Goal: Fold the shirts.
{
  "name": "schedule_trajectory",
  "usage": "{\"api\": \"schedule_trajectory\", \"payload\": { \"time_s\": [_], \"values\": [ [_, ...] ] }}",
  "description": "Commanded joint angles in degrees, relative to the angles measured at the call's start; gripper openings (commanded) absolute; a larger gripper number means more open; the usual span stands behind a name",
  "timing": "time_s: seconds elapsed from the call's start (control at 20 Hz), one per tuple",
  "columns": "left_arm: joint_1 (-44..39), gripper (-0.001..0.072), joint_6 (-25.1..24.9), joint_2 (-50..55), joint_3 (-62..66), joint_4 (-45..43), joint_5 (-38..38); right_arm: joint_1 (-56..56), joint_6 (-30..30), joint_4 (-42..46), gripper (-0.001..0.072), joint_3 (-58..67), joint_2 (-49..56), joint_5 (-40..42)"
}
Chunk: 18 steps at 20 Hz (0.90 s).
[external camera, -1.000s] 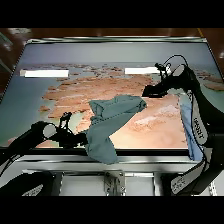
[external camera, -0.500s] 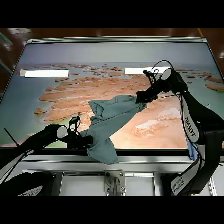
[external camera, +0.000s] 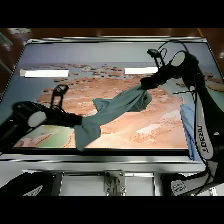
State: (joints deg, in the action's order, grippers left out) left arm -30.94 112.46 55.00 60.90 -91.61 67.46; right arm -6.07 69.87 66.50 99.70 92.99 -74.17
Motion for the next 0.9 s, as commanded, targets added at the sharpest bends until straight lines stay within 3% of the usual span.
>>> {"api": "schedule_trajectory", "payload": {
  "time_s": [0.0,0.15,0.3,0.45,0.6,0.85],
  "values": [
    [2.08,0.0041,-2.69,-8.31,21.92,-11.69,3.45,-0.11,0.57,1.2,0.0062,7.28,-12.7,5.16],
    [2.16,0.0041,-5.33,-12.22,37.92,-11.65,-2.51,-0.11,3.06,2.43,0.0063,11.72,-25.09,10.43],
    [2.16,0.0041,-5.35,-14.6,44.81,-11.56,-1.11,-0.11,6.56,6.75,0.0062,12.07,-36.09,13.42],
    [2.16,0.0041,-5.35,-16.02,44.83,-11.45,5.55,-0.11,9.88,10.47,0.0062,12.07,-43.95,10.1],
    [2.14,0.0041,-5.6,-15.28,43.69,-11.28,12.55,-0.11,11.04,11.04,0.0063,12.07,-47.91,1.57],
    [2.1,0.0042,-6.36,-15.32,26.93,-8.35,14.29,-0.11,14.53,14.29,0.0063,9.03,-44.74,-26.03]
  ]
}}
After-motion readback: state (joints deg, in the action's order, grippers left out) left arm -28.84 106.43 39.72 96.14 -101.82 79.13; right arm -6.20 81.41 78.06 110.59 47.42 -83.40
